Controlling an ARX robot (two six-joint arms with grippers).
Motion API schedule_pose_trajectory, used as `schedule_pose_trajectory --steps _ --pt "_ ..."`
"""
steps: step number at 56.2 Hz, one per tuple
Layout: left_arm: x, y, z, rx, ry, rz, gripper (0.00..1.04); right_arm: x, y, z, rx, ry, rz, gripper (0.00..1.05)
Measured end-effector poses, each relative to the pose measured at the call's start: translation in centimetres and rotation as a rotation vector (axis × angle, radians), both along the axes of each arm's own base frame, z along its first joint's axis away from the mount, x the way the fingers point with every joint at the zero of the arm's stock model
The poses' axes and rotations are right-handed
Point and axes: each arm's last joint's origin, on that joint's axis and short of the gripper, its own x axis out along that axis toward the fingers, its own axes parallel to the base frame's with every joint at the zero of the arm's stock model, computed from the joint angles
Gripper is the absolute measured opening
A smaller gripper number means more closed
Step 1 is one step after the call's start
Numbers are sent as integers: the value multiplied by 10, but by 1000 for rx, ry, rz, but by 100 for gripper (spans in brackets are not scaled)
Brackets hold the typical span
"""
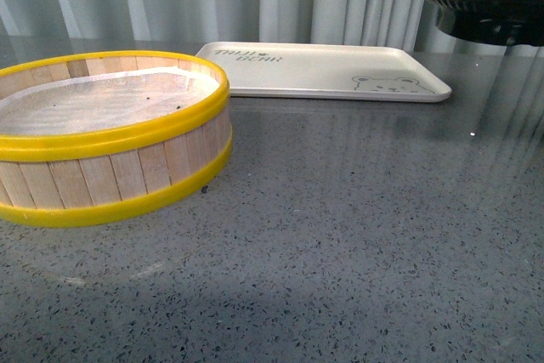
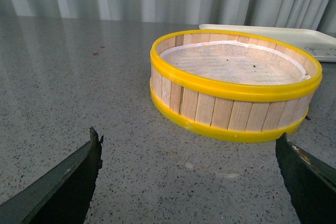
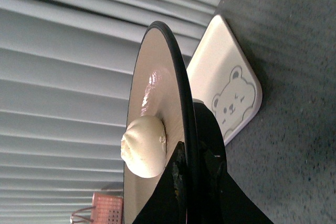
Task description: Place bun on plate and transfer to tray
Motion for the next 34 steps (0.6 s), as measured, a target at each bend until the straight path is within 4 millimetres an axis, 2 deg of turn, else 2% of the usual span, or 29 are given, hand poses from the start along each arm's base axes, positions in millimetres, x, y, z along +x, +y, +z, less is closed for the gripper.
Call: schedule_pose_trajectory --steps 8,14,20,29,34 --pt "0 0 0 0 0 0 98 43 -17 -3 8 21 -33 2" --pt "0 0 0 0 0 0 98 73 -18 -8 11 39 -12 2" --pt "0 0 0 0 0 0 98 100 -12 -10 8 52 19 2" --pt "0 0 0 0 0 0 98 128 3 -12 9 71 68 2" --pt "0 0 0 0 0 0 98 153 14 -12 12 82 103 2"
